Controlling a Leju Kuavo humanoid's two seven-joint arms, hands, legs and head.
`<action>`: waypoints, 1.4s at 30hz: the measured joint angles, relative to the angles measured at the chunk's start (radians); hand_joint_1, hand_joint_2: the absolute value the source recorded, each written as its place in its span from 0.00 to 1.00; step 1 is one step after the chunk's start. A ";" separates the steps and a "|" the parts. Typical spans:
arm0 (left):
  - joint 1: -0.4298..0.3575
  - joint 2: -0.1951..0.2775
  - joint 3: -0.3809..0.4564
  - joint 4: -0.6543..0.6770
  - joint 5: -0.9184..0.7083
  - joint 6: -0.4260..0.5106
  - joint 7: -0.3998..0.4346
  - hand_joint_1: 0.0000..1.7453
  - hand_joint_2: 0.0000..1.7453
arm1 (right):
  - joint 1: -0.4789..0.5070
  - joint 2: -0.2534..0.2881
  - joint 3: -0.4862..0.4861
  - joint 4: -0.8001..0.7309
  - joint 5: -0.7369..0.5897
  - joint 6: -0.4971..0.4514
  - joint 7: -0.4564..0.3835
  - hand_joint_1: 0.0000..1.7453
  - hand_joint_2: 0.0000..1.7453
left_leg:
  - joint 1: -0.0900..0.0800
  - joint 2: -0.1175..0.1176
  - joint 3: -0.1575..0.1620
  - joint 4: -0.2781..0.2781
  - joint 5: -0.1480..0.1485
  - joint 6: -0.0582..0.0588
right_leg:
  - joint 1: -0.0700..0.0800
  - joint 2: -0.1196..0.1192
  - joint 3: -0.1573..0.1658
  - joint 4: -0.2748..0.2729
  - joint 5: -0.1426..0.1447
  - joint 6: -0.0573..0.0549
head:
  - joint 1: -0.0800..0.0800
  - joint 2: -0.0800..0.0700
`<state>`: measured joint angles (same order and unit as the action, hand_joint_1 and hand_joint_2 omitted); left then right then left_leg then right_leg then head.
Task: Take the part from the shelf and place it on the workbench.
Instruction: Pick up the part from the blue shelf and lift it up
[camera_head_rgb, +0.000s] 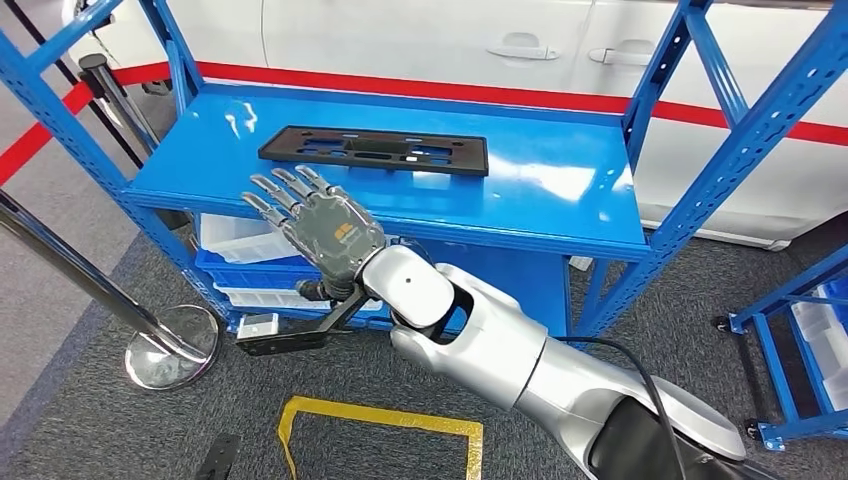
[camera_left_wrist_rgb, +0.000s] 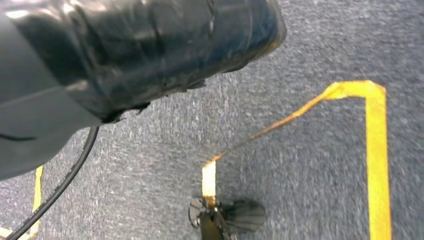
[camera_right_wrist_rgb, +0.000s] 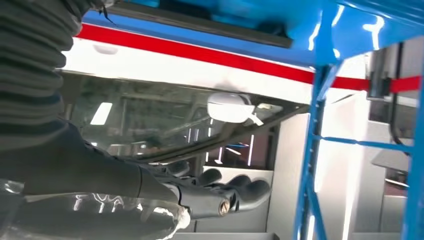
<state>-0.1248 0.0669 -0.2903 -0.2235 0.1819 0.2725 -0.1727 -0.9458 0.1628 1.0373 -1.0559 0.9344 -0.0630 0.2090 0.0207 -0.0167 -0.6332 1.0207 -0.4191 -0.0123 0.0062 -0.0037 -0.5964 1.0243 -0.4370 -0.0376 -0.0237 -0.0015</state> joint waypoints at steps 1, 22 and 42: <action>-0.002 -0.001 -0.002 0.000 0.000 0.000 0.001 0.00 0.00 | -0.007 0.010 0.001 0.020 0.000 0.000 0.000 0.00 1.00 | 0.000 0.002 -0.008 0.018 -0.013 -0.005 | -0.003 -0.001 0.005 -0.007 0.005 -0.005 | -0.001 0.000; 0.001 -0.004 -0.017 0.000 0.020 0.003 -0.001 0.00 0.00 | -0.012 0.047 0.008 0.202 -0.006 0.051 0.000 0.00 1.00 | 0.004 0.010 0.011 -0.007 -0.003 0.034 | -0.011 0.002 -0.139 0.268 -0.101 0.038 | 0.003 0.000; 0.001 -0.007 -0.017 0.000 0.032 0.003 -0.001 0.00 0.00 | -0.015 0.067 0.021 0.251 -0.007 0.134 0.000 0.00 1.00 | -0.001 0.011 0.001 0.012 -0.004 -0.003 | 0.002 0.008 -0.019 0.014 0.006 -0.004 | -0.002 0.000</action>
<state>-0.1236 0.0599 -0.3075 -0.2235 0.2135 0.2755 -0.1741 -0.9607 0.2294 1.0582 -0.8049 0.9270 0.0714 0.2094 0.0197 -0.0053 -0.6324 1.0324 -0.4234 -0.0153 0.0084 0.0039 -0.6150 1.0385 -0.4310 -0.0417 -0.0255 -0.0017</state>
